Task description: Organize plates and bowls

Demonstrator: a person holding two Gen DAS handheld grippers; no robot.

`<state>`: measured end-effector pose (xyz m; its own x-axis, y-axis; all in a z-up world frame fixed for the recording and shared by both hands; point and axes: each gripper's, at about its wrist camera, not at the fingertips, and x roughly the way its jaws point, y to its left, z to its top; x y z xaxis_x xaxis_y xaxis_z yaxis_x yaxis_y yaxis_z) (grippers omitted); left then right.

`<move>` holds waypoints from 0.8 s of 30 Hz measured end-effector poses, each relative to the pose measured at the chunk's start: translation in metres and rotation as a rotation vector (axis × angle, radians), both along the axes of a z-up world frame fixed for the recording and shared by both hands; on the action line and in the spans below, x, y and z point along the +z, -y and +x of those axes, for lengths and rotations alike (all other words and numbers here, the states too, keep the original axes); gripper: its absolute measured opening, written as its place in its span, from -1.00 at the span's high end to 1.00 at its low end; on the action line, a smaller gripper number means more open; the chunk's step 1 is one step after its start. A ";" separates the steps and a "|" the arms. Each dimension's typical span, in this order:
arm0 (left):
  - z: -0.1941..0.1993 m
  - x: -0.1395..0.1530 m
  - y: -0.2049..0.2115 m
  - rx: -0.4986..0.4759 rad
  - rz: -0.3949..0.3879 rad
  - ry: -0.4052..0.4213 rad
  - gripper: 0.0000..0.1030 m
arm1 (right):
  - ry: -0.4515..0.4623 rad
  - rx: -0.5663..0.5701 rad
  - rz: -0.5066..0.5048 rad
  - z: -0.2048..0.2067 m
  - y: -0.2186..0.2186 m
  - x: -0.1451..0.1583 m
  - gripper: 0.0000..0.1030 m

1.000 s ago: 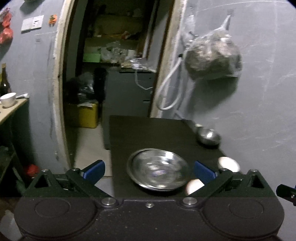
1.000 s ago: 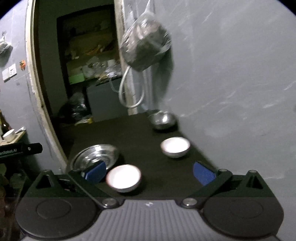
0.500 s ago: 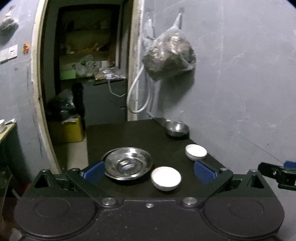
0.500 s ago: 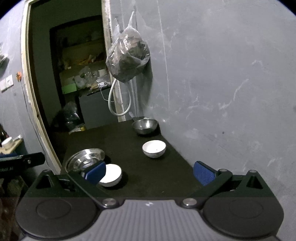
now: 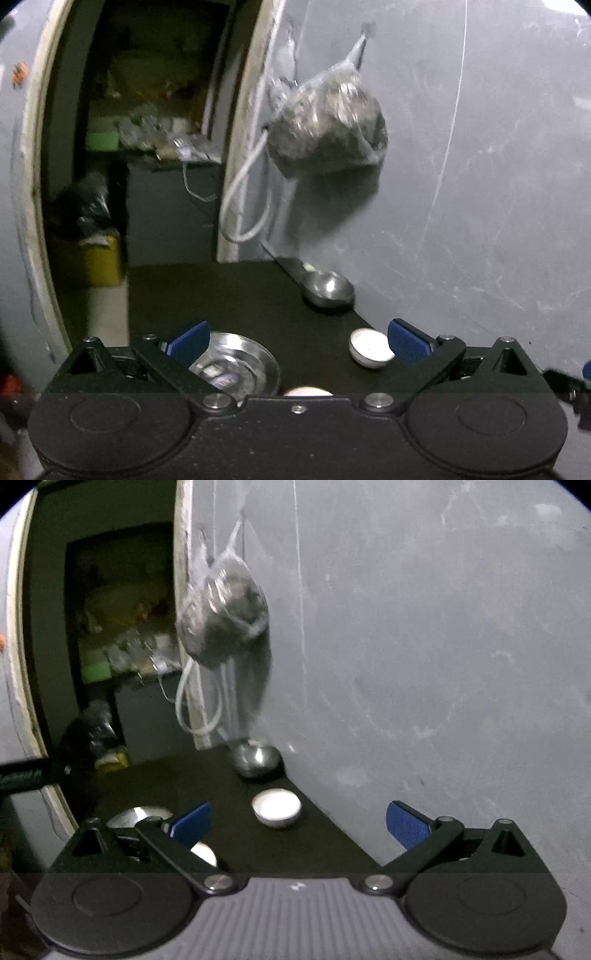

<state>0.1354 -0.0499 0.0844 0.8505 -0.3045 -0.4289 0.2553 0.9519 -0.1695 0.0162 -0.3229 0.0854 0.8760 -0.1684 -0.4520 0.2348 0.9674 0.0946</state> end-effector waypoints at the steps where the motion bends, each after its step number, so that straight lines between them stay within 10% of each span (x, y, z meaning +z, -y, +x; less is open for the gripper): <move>1: 0.003 -0.004 0.004 -0.006 0.000 -0.016 -0.99 | -0.018 -0.005 -0.001 -0.002 0.000 -0.003 -1.00; 10: 0.011 -0.041 0.041 0.004 0.052 -0.122 -0.98 | -0.124 0.042 0.042 0.031 0.028 -0.036 -1.00; 24: 0.032 0.001 0.031 0.265 0.144 -0.097 -0.99 | -0.020 0.293 0.090 0.119 0.021 -0.030 -1.00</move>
